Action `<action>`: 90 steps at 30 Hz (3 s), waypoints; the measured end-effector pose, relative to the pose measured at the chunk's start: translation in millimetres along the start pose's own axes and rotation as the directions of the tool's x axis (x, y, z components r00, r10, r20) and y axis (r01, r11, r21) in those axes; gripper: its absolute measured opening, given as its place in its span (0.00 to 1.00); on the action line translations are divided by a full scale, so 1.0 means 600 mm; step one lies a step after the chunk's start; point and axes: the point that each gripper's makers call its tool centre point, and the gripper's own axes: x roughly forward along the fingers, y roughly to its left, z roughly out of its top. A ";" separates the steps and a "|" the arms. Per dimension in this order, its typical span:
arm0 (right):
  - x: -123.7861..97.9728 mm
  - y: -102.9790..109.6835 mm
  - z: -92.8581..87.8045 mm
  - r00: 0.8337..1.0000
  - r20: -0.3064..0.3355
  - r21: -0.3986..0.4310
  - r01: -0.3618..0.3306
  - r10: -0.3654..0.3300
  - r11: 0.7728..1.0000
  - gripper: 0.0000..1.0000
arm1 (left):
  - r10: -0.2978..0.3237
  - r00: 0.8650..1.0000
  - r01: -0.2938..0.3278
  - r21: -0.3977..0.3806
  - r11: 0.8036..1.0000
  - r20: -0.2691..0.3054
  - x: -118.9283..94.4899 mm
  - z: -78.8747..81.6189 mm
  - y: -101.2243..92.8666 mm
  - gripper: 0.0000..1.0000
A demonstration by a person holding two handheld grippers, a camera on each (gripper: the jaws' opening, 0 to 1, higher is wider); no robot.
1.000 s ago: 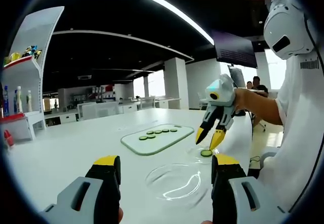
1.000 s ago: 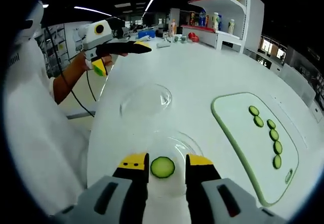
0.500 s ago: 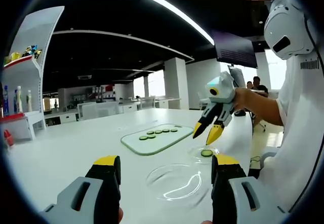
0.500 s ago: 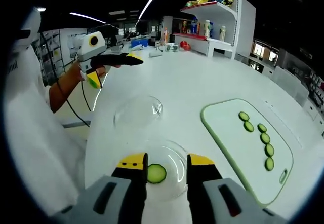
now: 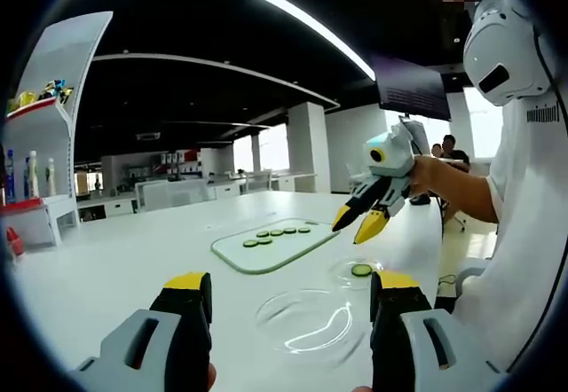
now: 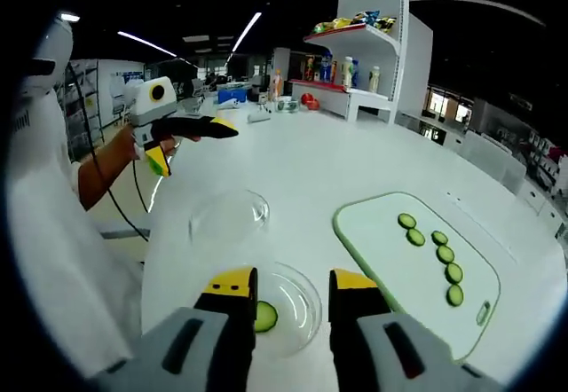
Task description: Open the petri dish lid, add cucumber slices into the petri dish, and close the lid
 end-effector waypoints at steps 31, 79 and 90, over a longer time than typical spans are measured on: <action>-0.162 -0.128 0.032 0.864 0.336 0.217 0.316 -0.375 0.924 0.37 | 0.024 0.999 -0.024 0.003 1.000 0.040 0.003 0.017 0.015 0.73; -0.407 -0.172 -0.105 0.603 0.269 0.381 0.650 -0.751 0.658 0.47 | 0.198 0.977 -0.197 -0.026 0.980 0.077 -0.059 0.030 0.073 0.73; -0.419 -0.163 -0.131 0.602 0.237 0.406 0.652 -0.763 0.641 0.51 | 0.211 0.975 -0.209 -0.032 0.977 0.072 -0.067 0.025 0.074 0.73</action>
